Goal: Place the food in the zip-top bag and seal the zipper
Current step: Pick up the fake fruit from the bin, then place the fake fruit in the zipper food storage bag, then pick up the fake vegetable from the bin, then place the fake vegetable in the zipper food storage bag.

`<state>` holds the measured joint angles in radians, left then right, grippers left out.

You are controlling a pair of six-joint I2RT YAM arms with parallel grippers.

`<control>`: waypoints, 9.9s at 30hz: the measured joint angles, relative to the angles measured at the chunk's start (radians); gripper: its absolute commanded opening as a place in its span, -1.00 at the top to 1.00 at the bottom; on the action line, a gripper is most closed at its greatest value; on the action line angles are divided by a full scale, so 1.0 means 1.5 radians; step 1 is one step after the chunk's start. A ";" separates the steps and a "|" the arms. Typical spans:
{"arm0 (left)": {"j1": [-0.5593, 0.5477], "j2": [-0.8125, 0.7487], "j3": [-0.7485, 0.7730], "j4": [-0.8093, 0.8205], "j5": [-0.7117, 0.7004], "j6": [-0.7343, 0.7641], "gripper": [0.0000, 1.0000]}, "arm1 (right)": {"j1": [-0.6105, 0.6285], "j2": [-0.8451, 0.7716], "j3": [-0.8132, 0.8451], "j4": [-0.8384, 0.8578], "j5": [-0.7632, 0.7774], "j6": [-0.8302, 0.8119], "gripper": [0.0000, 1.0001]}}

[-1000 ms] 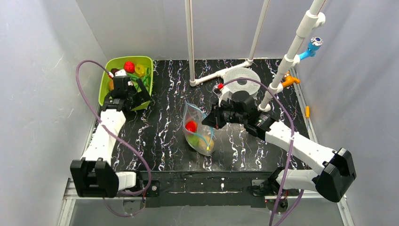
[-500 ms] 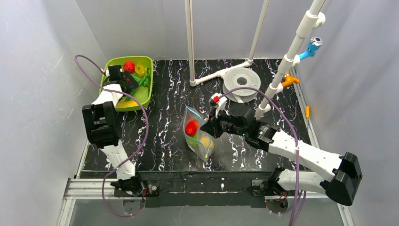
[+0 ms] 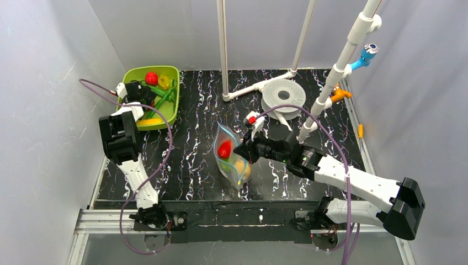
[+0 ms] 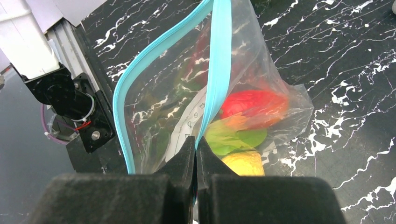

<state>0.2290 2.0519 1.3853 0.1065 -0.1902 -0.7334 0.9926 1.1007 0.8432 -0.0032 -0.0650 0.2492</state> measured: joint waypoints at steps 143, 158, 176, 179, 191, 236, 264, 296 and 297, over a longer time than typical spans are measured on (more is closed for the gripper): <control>-0.201 -0.491 -0.268 -0.136 -0.222 0.465 -0.96 | -0.003 0.011 0.053 -0.060 -0.024 0.009 0.97; -0.089 -0.127 -0.083 -0.035 -0.177 0.498 -0.97 | -0.007 -0.029 0.045 -0.047 -0.036 0.010 0.97; -0.032 0.056 0.056 0.000 -0.174 0.660 -0.97 | -0.011 -0.038 0.021 -0.028 -0.046 0.013 0.97; -0.032 0.073 0.089 -0.004 -0.173 0.672 -0.94 | -0.011 -0.037 0.017 -0.026 -0.046 0.014 0.97; -0.032 0.089 0.119 -0.036 -0.154 0.675 0.31 | -0.011 -0.035 0.017 -0.015 -0.047 0.018 0.97; -0.279 -0.749 -0.323 -0.136 0.524 0.145 1.00 | -0.010 0.026 0.026 -0.028 -0.021 0.032 0.97; -0.587 -0.786 -0.368 -0.219 0.469 0.136 0.85 | -0.011 -0.005 0.047 -0.062 0.071 0.044 0.97; -0.587 -0.741 -0.237 -0.348 0.362 0.209 -0.61 | -0.012 -0.024 0.038 -0.062 0.062 0.043 0.97; -0.587 -0.744 -0.234 -0.349 0.352 0.214 -0.62 | -0.012 -0.024 0.038 -0.062 0.062 0.043 0.97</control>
<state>-0.6521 0.9351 1.0345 -0.4176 0.3379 -0.4124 0.9752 1.0640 0.9001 -0.0967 0.0273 0.3134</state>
